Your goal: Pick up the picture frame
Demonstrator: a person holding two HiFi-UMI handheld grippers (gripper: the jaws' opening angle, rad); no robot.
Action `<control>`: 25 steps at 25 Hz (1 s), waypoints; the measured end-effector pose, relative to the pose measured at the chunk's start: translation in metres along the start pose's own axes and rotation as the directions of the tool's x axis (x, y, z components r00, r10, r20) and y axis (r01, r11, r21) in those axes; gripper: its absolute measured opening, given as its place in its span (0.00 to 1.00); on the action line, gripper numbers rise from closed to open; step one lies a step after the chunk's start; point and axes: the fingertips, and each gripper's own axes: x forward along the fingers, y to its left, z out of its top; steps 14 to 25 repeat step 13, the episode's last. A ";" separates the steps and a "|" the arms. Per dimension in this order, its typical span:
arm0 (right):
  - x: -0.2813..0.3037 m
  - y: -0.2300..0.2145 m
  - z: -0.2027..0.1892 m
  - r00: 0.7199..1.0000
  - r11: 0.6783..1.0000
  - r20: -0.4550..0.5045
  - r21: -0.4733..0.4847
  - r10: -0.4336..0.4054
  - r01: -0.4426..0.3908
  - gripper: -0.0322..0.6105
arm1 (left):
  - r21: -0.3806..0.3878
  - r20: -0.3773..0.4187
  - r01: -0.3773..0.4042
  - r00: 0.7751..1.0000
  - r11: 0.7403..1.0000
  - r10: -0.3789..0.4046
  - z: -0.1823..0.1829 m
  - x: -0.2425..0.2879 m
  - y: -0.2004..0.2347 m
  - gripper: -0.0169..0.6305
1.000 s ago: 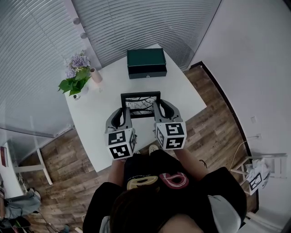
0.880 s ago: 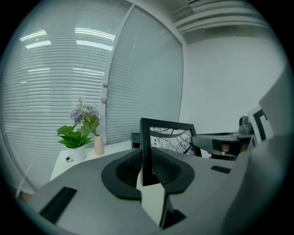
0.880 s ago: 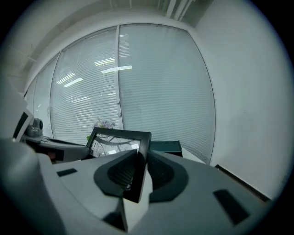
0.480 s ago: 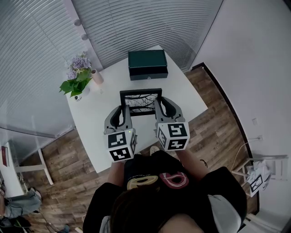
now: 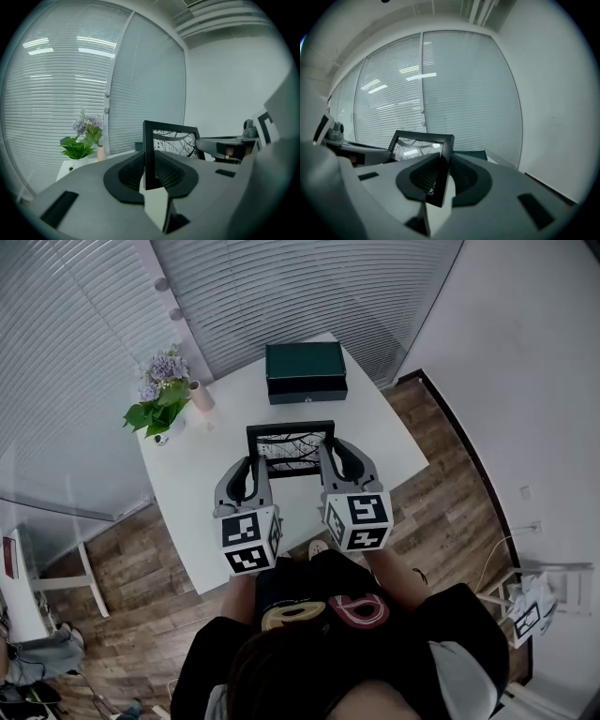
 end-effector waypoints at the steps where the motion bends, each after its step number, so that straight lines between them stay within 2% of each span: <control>1: 0.000 0.000 0.000 1.000 1.000 0.001 0.000 0.001 -0.001 0.17 | 0.000 0.000 -0.001 1.000 1.000 0.001 0.000 0.000 0.000 0.15; 25: -0.005 -0.001 0.000 1.000 1.000 0.006 -0.003 0.000 0.000 0.17 | 0.010 -0.005 0.007 1.000 1.000 -0.007 -0.001 -0.003 -0.004 0.15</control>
